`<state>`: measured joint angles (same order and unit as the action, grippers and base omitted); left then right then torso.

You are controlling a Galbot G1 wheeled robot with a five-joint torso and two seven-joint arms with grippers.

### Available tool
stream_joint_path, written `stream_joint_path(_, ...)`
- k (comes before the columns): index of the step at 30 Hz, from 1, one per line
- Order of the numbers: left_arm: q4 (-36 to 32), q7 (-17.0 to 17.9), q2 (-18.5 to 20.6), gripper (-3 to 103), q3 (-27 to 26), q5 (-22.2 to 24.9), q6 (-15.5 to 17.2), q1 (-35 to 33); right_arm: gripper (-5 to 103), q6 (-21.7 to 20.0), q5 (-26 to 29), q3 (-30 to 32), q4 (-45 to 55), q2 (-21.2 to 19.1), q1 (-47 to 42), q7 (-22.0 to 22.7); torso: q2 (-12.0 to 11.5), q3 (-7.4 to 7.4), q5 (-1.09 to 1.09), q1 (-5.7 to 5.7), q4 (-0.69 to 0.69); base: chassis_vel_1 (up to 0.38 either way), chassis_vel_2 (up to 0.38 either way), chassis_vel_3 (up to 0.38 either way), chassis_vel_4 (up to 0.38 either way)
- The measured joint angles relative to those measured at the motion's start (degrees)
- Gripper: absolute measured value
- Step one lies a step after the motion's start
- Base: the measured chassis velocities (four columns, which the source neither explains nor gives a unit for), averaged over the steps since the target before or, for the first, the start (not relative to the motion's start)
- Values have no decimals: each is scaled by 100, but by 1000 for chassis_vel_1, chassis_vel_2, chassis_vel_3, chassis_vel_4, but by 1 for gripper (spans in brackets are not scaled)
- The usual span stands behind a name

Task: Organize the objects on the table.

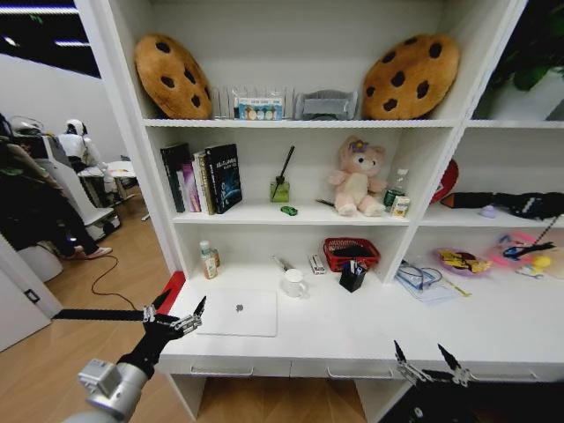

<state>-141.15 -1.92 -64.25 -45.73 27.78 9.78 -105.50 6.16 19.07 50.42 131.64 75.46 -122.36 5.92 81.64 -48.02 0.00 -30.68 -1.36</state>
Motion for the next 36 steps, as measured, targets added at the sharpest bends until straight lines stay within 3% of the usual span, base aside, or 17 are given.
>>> stream_joint_path(36,0,2,0,100,-1,0,0,0,100,0,0,0,0,0,0,0,0,0,-2,-2,1,19,-20,-21,23)
